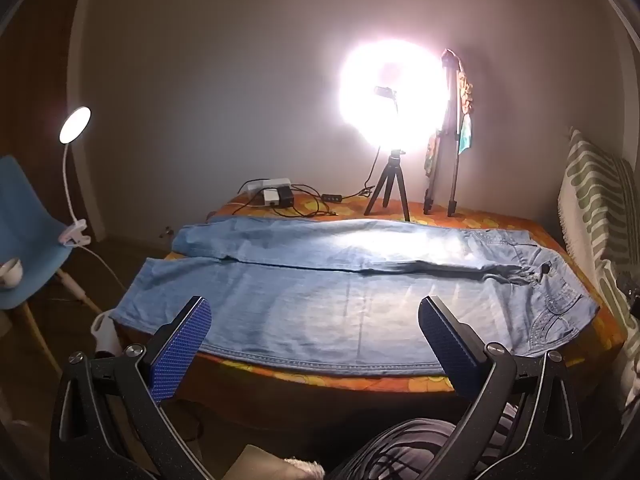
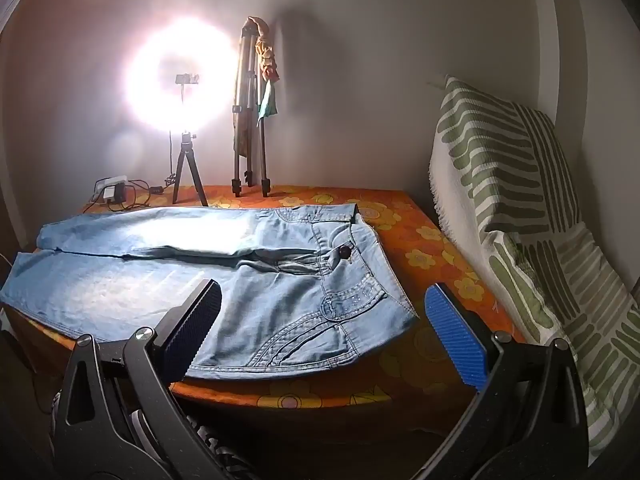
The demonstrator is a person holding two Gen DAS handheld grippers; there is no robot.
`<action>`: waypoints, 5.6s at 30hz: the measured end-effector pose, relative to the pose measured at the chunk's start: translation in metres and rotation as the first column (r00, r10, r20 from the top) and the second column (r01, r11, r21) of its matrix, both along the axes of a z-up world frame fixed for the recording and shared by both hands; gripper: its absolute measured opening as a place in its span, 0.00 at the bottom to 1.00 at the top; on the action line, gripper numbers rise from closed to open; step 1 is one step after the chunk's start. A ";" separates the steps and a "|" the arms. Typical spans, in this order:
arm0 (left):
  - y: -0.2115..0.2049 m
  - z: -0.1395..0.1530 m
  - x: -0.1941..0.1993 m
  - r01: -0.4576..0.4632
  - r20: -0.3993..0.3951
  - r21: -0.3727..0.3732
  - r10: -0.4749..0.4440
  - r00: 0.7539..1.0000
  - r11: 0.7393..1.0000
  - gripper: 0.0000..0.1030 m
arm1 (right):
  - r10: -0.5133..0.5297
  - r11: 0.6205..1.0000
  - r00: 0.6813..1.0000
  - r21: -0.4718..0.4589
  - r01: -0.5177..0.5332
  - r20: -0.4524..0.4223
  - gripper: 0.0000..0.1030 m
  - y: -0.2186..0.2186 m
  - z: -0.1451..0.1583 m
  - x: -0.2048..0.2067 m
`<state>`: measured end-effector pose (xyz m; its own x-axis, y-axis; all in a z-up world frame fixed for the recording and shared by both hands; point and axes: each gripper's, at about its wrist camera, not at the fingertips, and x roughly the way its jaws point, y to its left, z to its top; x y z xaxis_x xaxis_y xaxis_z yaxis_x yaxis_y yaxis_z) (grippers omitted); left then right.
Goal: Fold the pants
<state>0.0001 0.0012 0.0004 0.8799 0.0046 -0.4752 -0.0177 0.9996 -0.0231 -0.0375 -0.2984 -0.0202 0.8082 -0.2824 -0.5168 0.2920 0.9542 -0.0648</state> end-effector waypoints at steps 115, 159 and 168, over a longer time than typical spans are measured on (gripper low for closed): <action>0.074 -0.006 0.028 -0.068 -0.098 0.004 0.068 0.993 0.998 0.82 | 0.248 0.969 0.968 0.014 -0.249 0.029 1.00 0.005 0.027 0.045; 0.261 -0.091 0.439 -0.228 -0.499 -0.154 0.123 0.858 0.961 0.60 | 0.714 0.608 0.530 0.029 -0.793 -0.458 0.65 0.254 -0.138 0.480; 0.270 -0.144 0.531 -0.339 -0.574 -0.185 0.178 0.799 0.922 0.60 | 0.734 0.567 0.482 0.041 -0.823 -0.478 0.77 0.254 -0.169 0.520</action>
<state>0.5310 0.2712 -0.1441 0.4654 -0.0021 -0.8851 -0.3641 0.9110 -0.1936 0.4824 -0.0446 -0.1894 0.4661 0.2402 -0.8515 -0.6639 0.7312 -0.1571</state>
